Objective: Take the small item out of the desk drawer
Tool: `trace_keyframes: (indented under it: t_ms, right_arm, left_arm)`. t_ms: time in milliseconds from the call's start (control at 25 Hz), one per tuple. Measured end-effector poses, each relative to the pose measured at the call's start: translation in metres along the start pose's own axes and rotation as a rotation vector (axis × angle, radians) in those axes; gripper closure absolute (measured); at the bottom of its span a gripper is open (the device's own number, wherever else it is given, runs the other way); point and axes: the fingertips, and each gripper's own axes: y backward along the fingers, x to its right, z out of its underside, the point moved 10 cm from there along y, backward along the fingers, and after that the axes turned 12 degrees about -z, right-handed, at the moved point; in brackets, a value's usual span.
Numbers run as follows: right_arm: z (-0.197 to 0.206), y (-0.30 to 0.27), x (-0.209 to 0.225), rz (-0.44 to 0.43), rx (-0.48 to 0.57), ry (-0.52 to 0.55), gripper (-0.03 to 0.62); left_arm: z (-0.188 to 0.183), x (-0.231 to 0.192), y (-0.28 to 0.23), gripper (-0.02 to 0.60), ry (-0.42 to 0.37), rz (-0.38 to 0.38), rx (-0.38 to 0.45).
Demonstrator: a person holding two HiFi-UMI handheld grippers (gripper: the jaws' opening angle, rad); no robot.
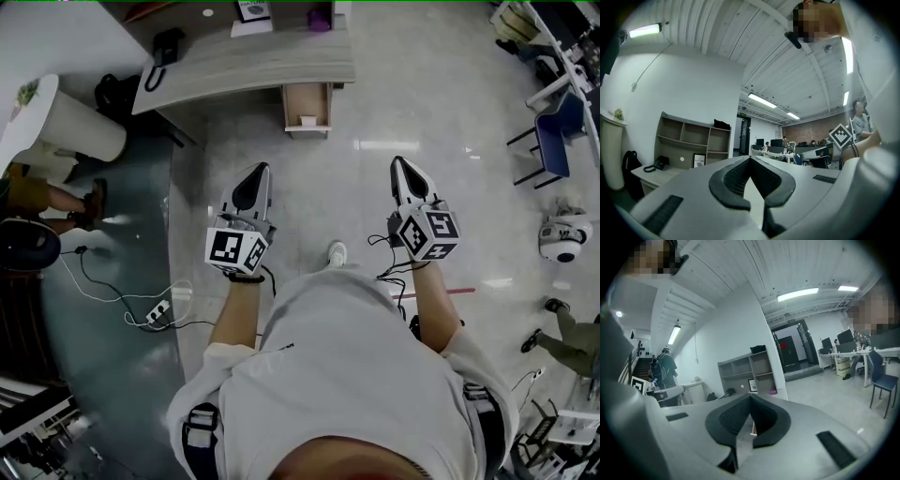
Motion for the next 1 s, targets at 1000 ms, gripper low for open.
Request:
trace_keyframes:
  t_ms: [1000]
  right_arm:
    - [-0.016,-0.112,0.100,-0.044,-0.078,0.018,0.592]
  left_arm:
    - [0.039,-0.026,-0.130,0.584,-0.002,-0.105,-0.096]
